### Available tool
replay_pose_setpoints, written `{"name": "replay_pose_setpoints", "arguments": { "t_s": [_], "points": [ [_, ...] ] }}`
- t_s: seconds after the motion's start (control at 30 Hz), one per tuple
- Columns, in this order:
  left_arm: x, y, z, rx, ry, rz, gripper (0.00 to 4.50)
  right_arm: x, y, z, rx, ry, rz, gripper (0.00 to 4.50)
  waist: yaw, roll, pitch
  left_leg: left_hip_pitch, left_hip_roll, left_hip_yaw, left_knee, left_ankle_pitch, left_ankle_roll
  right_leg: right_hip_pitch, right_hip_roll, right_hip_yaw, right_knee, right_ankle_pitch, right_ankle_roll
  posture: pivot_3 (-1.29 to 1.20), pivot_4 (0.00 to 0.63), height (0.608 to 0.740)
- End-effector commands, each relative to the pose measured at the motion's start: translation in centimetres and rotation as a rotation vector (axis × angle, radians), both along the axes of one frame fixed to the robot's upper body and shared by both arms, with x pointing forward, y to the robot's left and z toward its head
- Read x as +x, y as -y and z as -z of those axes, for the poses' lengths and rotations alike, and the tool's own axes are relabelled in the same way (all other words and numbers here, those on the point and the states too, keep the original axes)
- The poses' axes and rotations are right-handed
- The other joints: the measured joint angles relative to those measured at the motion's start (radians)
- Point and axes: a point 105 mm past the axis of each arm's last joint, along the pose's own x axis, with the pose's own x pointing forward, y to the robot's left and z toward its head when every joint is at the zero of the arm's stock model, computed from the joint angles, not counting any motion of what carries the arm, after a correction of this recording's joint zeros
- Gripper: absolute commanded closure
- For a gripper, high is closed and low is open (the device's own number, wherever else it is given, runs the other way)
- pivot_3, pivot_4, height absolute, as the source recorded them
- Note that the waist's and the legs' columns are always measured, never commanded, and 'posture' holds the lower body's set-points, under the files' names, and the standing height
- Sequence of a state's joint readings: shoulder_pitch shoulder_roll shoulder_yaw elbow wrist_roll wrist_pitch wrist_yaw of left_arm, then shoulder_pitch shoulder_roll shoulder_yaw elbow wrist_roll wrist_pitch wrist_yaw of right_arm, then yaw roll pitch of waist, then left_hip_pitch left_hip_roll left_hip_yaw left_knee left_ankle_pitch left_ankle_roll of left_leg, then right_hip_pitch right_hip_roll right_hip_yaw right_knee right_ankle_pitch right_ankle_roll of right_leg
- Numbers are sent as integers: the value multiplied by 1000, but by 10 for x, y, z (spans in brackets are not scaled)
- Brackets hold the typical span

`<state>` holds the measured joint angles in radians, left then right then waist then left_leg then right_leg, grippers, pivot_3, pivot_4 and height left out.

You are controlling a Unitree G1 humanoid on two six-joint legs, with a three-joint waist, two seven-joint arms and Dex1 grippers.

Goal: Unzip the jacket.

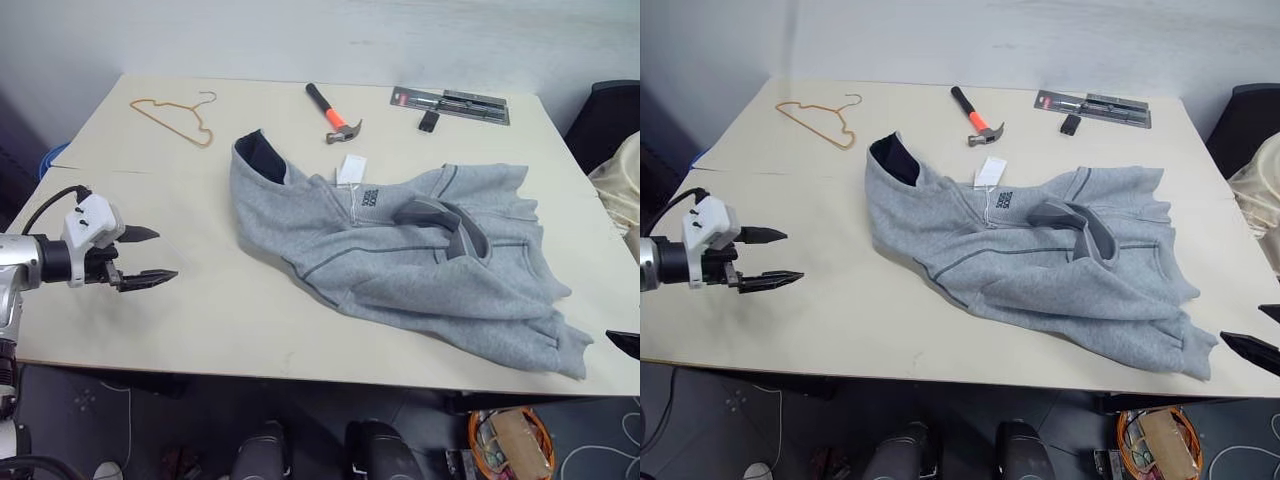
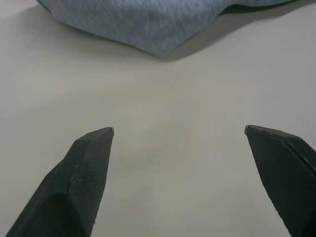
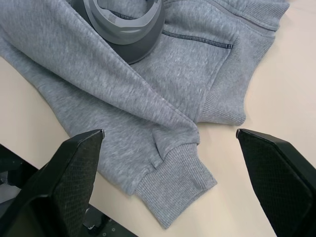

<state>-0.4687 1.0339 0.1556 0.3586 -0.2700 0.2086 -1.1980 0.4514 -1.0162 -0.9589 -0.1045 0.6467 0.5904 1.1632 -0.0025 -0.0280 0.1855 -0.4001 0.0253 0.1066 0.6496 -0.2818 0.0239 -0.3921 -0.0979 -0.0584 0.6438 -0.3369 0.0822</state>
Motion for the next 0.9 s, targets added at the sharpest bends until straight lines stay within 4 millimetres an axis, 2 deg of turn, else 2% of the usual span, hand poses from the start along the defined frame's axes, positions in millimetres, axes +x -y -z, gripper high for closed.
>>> {"name": "replay_pose_setpoints", "arguments": {
  "t_s": [0.03, 0.2, 0.57, 0.7, 0.9],
  "points": [
    [2, 5, -12, 4, 45, 23, 22, -1, -2, -10, -25, 48, 6, 0, 0, 0, 0, 0, 0, 0, 0, 0, 0, 0, 0, 0, 0, 0, 0, 0, 150, 740],
    [11, 7, -14, 9, 74, -3, 22, 8, 2, -5, -84, 74, 64, 0, 0, 0, 0, 0, 0, 0, 1, 1, -1, 0, 0, 0, 1, 0, 0, 0, 150, 740],
    [8, 18, -17, -48, 56, 31, 22, 8, -15, 0, -49, 60, 18, 0, 0, 0, 0, 0, 0, 1, 1, 1, -2, 0, 1, 0, 2, 0, 0, 0, 150, 740],
    [10, 20, -18, -85, 56, 13, 22, 19, -5, -5, -32, 114, 115, 0, -1, 0, 0, 0, 0, 1, 2, 1, -2, 0, 1, 0, 2, 0, 0, 0, 150, 740],
    [8, 28, -23, -142, 40, 48, 22, 24, -14, -15, -27, 151, 92, 0, 0, 0, 0, 0, 0, 1, 1, 2, -3, 0, 1, 0, 2, 0, 0, 0, 150, 740]
  ]
}}
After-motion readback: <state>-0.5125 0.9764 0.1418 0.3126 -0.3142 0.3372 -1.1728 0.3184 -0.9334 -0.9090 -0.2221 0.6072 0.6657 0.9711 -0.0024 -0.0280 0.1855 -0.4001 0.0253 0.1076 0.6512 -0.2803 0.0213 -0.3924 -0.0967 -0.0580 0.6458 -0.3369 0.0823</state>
